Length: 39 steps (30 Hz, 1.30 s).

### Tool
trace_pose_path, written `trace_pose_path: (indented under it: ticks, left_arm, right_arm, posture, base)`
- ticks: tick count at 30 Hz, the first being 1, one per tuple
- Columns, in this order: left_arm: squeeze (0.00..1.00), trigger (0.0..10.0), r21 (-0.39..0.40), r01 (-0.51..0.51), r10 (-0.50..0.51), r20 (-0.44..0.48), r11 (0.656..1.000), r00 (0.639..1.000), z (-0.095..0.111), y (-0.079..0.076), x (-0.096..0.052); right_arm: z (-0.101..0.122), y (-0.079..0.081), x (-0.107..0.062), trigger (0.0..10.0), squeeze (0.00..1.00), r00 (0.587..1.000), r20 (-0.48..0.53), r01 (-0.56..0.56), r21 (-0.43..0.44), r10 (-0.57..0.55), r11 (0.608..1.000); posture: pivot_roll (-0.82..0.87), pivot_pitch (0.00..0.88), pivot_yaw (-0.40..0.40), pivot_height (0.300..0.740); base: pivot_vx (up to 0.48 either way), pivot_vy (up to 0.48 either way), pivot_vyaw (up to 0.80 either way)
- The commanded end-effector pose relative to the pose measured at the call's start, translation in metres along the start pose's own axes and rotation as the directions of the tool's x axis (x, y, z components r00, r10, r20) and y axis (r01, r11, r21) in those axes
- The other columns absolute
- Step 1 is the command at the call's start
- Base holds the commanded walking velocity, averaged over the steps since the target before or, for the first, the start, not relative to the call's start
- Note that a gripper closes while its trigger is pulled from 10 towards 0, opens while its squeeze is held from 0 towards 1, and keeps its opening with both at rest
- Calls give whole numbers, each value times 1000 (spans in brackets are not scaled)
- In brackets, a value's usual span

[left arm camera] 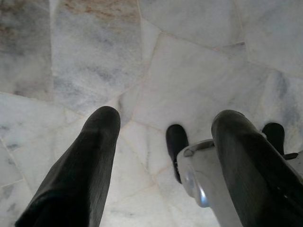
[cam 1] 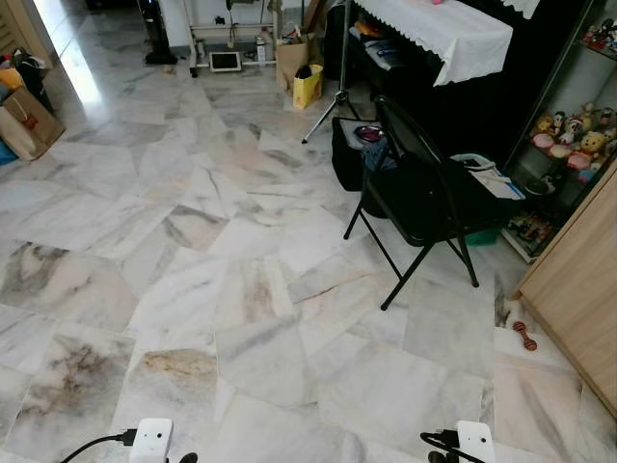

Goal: Hang keys on a hook

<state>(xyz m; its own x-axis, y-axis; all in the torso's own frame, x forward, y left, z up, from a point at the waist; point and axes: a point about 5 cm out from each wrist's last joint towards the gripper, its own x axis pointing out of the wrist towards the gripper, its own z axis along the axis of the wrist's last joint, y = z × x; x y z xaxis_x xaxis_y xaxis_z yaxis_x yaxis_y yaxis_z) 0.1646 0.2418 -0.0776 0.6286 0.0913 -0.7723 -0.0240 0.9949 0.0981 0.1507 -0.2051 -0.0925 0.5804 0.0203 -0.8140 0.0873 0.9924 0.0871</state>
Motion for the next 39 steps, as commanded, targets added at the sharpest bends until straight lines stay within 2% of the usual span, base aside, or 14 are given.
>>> trace_pose_path:
  ticks: [1,20,24,31,32,33,39]
  left_arm:
    - [0,10000,-8,-8,8,-5,1000,1000,-2,0,0]
    - [0,10000,-20,-32,32,11,999,999,2,-2,1]
    - [0,10000,5,-48,48,16,999,999,4,-3,2]
    - [0,10000,8,-50,50,9,999,999,3,-6,2]
    - [0,10000,7,-50,50,8,999,999,3,-6,2]
    - [0,10000,7,-49,49,8,999,999,3,-7,3]
    - [0,10000,9,-50,49,5,999,999,3,-7,3]
  right_arm:
    - [-3,-2,-1,10000,0,1000,-18,7,-1,-7,1000]
    - [-2,-1,0,10000,0,1000,-15,6,6,-6,1000]
    - [-2,-1,0,10000,0,1000,-15,7,5,-7,1000]
    - [-2,0,0,10000,0,1000,-15,5,8,-5,1000]
    - [-2,0,0,10000,776,1000,-16,5,8,-5,1000]
    - [-2,0,0,10000,1000,1000,-16,5,10,-5,1000]
    - [-2,1,0,10000,1000,1000,-16,3,10,-3,1000]
  posture:
    - [41,67,-50,740]
    - [41,85,-42,740]
    - [42,84,-43,740]
    - [42,82,-39,740]
    - [42,82,-39,740]
    - [42,82,-39,740]
    - [46,78,-39,740]
  base:
    - [0,0,-781]
    - [0,0,-775]
    - [0,0,-769]
    - [0,-222,-752]
    - [0,0,-750]
    - [0,0,-756]
    - [0,0,-749]
